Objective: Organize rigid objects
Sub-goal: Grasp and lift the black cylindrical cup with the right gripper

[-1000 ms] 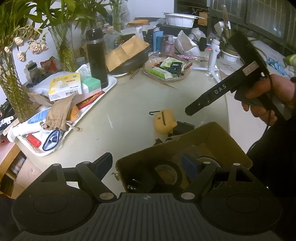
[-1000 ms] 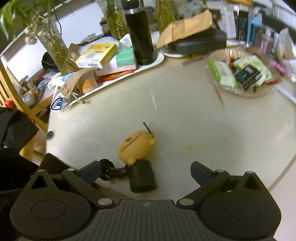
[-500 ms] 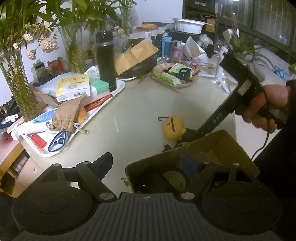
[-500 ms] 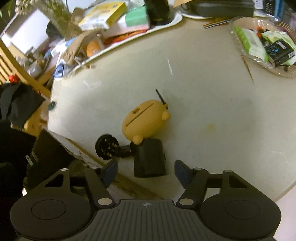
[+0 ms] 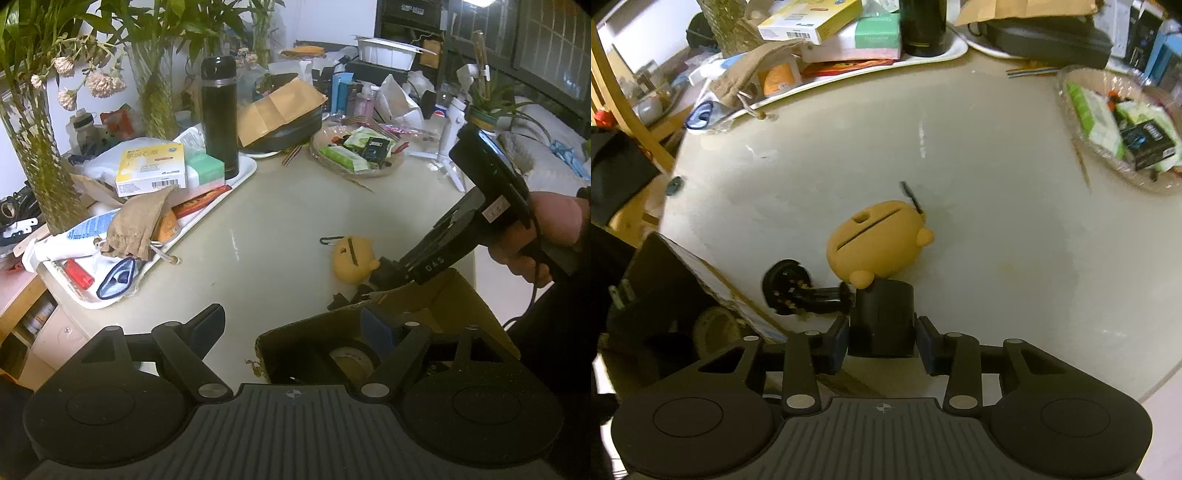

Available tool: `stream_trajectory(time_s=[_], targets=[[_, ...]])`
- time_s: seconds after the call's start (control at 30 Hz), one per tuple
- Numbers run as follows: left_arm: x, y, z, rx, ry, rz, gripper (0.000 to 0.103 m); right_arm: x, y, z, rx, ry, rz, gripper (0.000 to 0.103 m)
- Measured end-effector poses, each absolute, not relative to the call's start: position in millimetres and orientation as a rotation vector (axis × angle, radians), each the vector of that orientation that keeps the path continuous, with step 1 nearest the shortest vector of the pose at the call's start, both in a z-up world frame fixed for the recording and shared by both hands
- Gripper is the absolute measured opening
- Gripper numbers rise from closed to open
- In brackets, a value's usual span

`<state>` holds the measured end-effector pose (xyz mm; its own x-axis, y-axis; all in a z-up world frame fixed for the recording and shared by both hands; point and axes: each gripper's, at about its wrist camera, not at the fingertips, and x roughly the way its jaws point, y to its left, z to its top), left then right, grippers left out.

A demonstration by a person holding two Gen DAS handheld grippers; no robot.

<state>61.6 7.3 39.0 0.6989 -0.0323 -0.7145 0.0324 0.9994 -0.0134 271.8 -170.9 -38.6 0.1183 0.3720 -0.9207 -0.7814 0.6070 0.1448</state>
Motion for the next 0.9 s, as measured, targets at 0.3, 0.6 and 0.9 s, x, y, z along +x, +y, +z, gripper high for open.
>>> stream_trajectory(time_s=[0.3,0.6,0.9], targets=[[63.4,6.9,41.8,0.003,0.794,-0.057,0.081,291.1,-189.4,-34.2,-0.397,1.160,0.783,0.032],[67.2,5.4,42.3,-0.002,0.797,-0.070,0.081,295.7,-184.6,-47.5,-0.401,1.205,0.781,0.044],[77.0,6.1,45.2,-0.009,0.792,-0.081,0.081,294.1,-191.5,-66.2,-0.345,1.263,0.772,0.044]])
